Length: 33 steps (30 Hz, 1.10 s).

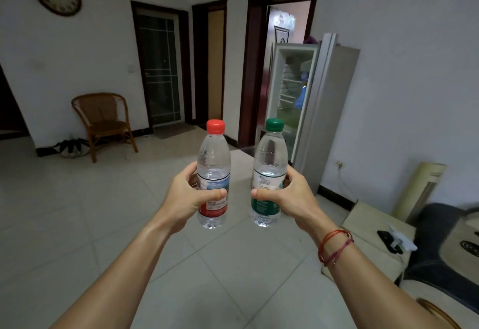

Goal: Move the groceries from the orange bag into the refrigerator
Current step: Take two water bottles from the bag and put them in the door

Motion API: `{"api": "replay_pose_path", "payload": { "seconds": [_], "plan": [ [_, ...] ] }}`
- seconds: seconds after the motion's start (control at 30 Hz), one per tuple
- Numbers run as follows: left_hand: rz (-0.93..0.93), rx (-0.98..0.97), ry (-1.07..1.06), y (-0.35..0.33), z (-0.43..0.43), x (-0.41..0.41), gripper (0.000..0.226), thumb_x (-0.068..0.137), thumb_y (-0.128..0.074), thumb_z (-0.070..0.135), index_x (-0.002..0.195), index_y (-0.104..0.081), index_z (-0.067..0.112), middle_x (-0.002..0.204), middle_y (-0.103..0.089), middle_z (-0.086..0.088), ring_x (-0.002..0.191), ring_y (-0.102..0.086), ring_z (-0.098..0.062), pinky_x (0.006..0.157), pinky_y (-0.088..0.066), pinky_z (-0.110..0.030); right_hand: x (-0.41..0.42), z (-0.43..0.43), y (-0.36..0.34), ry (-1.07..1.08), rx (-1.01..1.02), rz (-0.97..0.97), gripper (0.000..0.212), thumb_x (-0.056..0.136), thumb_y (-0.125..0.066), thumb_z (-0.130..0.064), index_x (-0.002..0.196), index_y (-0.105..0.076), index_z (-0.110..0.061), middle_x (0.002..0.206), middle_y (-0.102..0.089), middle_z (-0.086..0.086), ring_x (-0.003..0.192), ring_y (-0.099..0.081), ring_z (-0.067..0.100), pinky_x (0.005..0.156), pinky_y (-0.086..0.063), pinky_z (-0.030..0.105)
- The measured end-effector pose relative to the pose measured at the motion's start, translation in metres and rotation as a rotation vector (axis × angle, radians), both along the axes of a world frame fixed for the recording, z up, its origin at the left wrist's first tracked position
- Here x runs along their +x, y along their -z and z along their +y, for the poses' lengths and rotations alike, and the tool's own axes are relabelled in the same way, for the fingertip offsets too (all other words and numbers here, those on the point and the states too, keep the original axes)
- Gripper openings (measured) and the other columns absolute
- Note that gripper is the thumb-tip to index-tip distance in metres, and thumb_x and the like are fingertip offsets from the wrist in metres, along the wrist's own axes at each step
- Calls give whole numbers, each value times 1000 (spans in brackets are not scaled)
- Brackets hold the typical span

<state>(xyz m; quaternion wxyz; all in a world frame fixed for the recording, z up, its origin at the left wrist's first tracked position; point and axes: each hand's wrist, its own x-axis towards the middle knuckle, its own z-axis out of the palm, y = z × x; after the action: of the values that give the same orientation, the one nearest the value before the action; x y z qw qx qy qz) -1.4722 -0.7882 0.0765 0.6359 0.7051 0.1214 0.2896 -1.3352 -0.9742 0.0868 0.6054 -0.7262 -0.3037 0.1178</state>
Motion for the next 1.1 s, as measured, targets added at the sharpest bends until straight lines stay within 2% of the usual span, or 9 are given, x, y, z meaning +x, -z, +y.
{"api": "replay_pose_path", "payload": {
  "seconds": [0.4,0.53,0.73,1.1],
  "plan": [
    [18,-17,-11,8,133,179,59,67,-82,-9,113,-64,23,99,-76,7,89,-72,-8,70,-55,-17,174,131,8,-3,-12,33,56,62,-92,-12,105,-64,-31,95,-74,-10,85,-70,5,71,-54,20],
    [22,-28,-9,3,175,241,59,68,-82,-9,112,-62,25,97,-76,11,87,-72,-6,68,-55,-17,238,179,7,-3,-9,45,59,60,-93,-13,110,-65,-27,99,-75,-7,90,-72,10,81,-58,30],
    [31,-63,-36,5,244,316,61,66,-82,-11,115,-63,20,100,-76,3,90,-73,-13,71,-56,-21,316,247,8,-15,-34,48,60,61,-93,-13,112,-65,-27,100,-74,-7,89,-72,9,77,-58,25],
    [72,-89,-17,28,407,448,59,66,-82,-9,108,-63,27,98,-76,4,88,-73,-12,71,-56,-23,444,406,24,19,-43,60,59,61,-92,-7,112,-66,-23,96,-76,-5,85,-73,9,76,-59,26]
  ]
}}
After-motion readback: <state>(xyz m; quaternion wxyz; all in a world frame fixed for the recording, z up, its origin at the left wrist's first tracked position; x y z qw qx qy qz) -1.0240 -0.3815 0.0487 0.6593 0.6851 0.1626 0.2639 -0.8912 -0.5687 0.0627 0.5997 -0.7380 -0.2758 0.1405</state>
